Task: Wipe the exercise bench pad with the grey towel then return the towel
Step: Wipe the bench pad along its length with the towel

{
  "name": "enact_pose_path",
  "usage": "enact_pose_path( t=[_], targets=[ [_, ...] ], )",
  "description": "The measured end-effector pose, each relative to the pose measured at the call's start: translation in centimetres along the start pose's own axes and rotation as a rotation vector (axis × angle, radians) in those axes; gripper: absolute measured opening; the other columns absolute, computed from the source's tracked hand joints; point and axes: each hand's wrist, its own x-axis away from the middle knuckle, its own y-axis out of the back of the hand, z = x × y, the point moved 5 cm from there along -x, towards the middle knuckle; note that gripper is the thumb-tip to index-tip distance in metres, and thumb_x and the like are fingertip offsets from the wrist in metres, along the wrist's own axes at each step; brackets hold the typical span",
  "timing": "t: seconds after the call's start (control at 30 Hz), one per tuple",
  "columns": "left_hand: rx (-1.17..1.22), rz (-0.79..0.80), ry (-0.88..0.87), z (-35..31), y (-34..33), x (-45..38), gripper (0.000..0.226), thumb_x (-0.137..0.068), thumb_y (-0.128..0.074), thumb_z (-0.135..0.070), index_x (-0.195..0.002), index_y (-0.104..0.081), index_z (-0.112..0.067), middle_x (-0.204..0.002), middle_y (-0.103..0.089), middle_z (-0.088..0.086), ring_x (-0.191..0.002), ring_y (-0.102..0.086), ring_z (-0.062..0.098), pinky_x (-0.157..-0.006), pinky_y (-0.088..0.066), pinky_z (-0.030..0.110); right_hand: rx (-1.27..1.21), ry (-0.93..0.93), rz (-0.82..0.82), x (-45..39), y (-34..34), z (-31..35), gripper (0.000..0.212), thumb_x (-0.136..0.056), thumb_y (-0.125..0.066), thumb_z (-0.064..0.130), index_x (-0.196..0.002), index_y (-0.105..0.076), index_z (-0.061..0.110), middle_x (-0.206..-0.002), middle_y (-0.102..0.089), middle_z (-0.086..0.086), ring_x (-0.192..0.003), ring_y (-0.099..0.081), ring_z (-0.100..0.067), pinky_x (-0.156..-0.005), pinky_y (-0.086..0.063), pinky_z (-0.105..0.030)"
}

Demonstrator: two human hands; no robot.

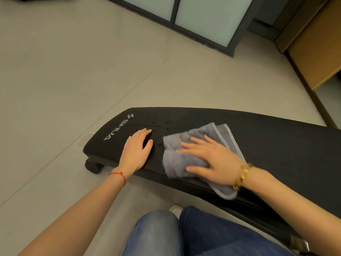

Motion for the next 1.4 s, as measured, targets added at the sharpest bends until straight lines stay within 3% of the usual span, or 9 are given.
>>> enact_pose_path(
  t=[0.17, 0.3, 0.57, 0.7, 0.8, 1.1, 1.2, 1.3, 1.4],
  targets=[
    [0.008, -0.006, -0.003, 0.0, -0.1, 0.0, 0.047, -0.101, -0.039, -0.035, -0.147, -0.04, -0.026, -0.155, -0.036, -0.004, -0.147, -0.026, 0.014, -0.123, -0.015, 0.041, 0.026, -0.13, -0.076, -0.3, 3.1, -6.1, 0.083, -0.078, -0.024, 0.082, -0.141, -0.043, 0.031, -0.15, -0.04, 0.009, -0.144, -0.026, -0.014, -0.119, -0.013, -0.035],
    [0.016, -0.009, 0.006, -0.1, 0.0, 0.0, 0.046, -0.101, -0.04, -0.035, -0.147, -0.041, -0.026, -0.155, -0.036, -0.004, -0.147, -0.026, 0.014, -0.123, -0.014, 0.041, 0.156, -0.457, -0.057, -5.5, 2.8, -10.9, 0.06, -0.094, -0.04, 0.055, -0.146, -0.036, 0.027, -0.156, -0.03, 0.003, -0.147, -0.017, -0.022, -0.121, -0.006, -0.043],
    [0.002, -0.005, -0.001, 0.2, -0.1, -0.1, 0.047, -0.101, -0.04, -0.035, -0.147, -0.04, -0.026, -0.156, -0.036, -0.003, -0.147, -0.025, 0.015, -0.123, -0.015, 0.041, -0.001, 0.031, 0.015, 1.4, 0.5, 0.1, 0.061, -0.086, -0.035, 0.069, -0.143, -0.032, 0.045, -0.153, -0.026, 0.021, -0.145, -0.011, -0.003, -0.121, -0.003, -0.032],
    [0.006, -0.008, -0.001, 0.1, -0.2, 0.0, 0.047, -0.101, -0.039, -0.035, -0.147, -0.04, -0.026, -0.155, -0.036, -0.004, -0.147, -0.025, 0.014, -0.123, -0.014, 0.04, 0.059, -0.199, -0.051, -1.8, 3.0, -7.5, 0.091, -0.073, -0.023, 0.086, -0.143, -0.041, 0.031, -0.152, -0.036, 0.009, -0.145, -0.023, -0.017, -0.12, -0.014, -0.042],
    [0.011, -0.005, 0.007, 0.2, -0.2, 0.1, 0.047, -0.101, -0.039, -0.036, -0.147, -0.04, -0.027, -0.155, -0.036, -0.005, -0.147, -0.025, 0.013, -0.123, -0.014, 0.04, 0.16, -0.431, -0.03, -5.9, 2.6, -11.2, 0.064, -0.092, -0.036, 0.061, -0.147, -0.033, 0.028, -0.157, -0.027, 0.005, -0.147, -0.015, -0.021, -0.121, -0.005, -0.043],
    [0.011, -0.011, -0.001, 0.1, -0.1, 0.0, 0.046, -0.101, -0.04, -0.034, -0.147, -0.04, -0.026, -0.156, -0.035, -0.003, -0.148, -0.024, 0.014, -0.123, -0.014, 0.039, 0.016, 0.041, 0.033, 0.8, 0.4, -0.2, 0.059, -0.089, -0.041, 0.063, -0.144, -0.032, 0.042, -0.153, -0.023, 0.022, -0.145, -0.007, -0.001, -0.12, 0.001, -0.029],
    [0.011, -0.005, -0.002, 0.1, -0.1, 0.0, 0.047, -0.101, -0.039, -0.034, -0.147, -0.04, -0.026, -0.156, -0.035, -0.004, -0.148, -0.023, 0.014, -0.123, -0.013, 0.039, 0.032, -0.08, 0.001, -0.9, 2.2, -4.7, 0.072, -0.082, -0.037, 0.071, -0.144, -0.039, 0.033, -0.152, -0.036, 0.012, -0.145, -0.021, -0.01, -0.121, -0.011, -0.035],
    [0.008, -0.003, 0.006, 0.0, -0.1, 0.0, 0.047, -0.101, -0.039, -0.035, -0.147, -0.039, -0.026, -0.156, -0.035, -0.004, -0.148, -0.023, 0.013, -0.124, -0.013, 0.039, 0.133, -0.405, -0.026, -5.1, 3.2, -10.4, 0.063, -0.092, -0.039, 0.059, -0.146, -0.035, 0.025, -0.156, -0.03, 0.004, -0.147, -0.018, -0.02, -0.12, -0.008, -0.041],
    [0.005, -0.005, 0.003, 0.1, -0.1, 0.0, 0.047, -0.101, -0.039, -0.036, -0.147, -0.04, -0.027, -0.156, -0.035, -0.005, -0.148, -0.023, 0.013, -0.124, -0.013, 0.039, 0.187, -0.394, 0.027, -7.0, 1.5, -9.3, 0.058, -0.095, -0.038, 0.054, -0.148, -0.029, 0.031, -0.158, -0.024, 0.005, -0.148, -0.012, -0.021, -0.121, -0.002, -0.042]
  ],
)
